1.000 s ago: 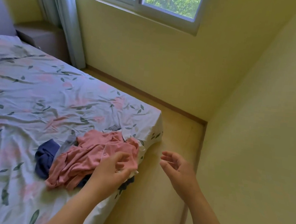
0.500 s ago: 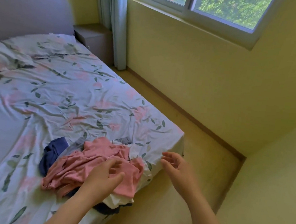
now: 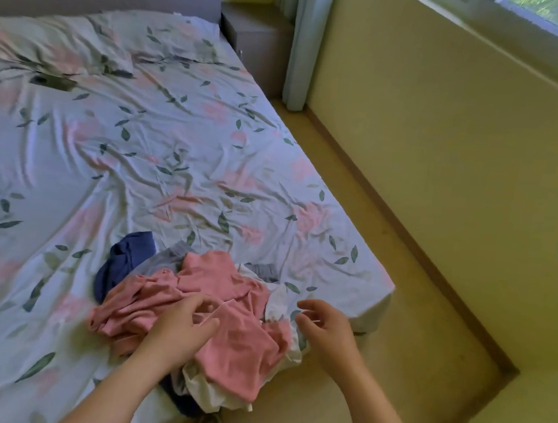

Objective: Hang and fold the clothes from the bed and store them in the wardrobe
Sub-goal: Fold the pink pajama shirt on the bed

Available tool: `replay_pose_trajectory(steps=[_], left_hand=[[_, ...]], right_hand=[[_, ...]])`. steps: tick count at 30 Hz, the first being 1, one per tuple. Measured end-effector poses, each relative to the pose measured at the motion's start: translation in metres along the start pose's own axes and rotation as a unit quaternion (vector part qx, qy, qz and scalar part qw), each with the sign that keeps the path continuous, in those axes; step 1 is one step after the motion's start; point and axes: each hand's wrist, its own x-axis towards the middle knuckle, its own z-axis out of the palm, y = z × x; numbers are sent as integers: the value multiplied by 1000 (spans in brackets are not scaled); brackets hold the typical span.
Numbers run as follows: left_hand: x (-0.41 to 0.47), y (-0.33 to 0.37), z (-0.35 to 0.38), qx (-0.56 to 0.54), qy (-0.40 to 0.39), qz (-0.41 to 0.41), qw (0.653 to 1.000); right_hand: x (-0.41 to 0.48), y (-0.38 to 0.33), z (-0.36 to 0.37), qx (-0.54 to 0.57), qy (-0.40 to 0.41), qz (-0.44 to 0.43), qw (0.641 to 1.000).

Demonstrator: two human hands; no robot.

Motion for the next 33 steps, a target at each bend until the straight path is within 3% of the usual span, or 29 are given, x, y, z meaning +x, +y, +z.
replay_pose_trajectory(steps=[15, 20, 33], left_hand=[[75, -46, 32, 6, 85, -176, 981], [99, -51, 52, -19, 111, -224, 968], [190, -108, 61, 30, 149, -253, 955]], right_hand=[[162, 44, 33, -172, -188, 38, 966], [211, 62, 42, -195, -202, 47, 959], [310, 93, 114, -251, -234, 52, 938]])
